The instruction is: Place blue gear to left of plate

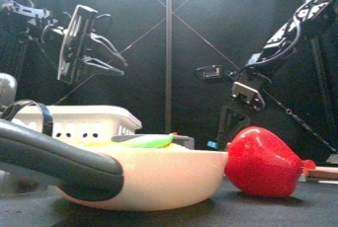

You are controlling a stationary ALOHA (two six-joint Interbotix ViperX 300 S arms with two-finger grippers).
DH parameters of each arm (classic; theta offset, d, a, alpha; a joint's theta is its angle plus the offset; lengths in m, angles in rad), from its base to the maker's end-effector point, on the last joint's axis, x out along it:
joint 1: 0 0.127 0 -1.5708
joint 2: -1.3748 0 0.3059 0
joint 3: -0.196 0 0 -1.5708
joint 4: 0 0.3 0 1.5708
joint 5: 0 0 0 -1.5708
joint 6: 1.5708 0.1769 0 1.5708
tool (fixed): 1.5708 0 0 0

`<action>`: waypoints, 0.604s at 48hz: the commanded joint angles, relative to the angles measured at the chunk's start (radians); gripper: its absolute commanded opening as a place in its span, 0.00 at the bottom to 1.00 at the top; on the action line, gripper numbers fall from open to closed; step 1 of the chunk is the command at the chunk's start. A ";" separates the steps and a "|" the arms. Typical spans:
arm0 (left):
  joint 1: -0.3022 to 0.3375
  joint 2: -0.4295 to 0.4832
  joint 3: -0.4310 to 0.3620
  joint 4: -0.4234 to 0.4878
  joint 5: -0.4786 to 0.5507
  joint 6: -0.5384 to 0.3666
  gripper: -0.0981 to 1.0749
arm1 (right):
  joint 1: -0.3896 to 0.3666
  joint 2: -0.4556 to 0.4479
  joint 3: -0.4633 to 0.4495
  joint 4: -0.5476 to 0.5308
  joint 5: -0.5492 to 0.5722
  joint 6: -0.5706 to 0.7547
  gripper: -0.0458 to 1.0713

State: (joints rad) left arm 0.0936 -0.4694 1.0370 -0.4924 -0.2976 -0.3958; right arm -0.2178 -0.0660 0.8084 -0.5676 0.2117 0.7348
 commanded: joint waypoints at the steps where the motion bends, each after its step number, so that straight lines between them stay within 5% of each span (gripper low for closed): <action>1: 0.003 -0.008 -0.005 0.000 -0.009 0.002 0.64 | -0.005 -0.012 -0.026 0.006 0.008 0.003 0.59; 29: 0.018 -0.009 0.014 0.009 -0.008 0.006 0.64 | -0.066 0.083 -0.041 0.040 0.074 0.005 0.62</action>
State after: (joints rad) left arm 0.1150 -0.4755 1.0584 -0.4924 -0.2976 -0.3927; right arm -0.2807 0.0230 0.7915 -0.5338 0.2777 0.7378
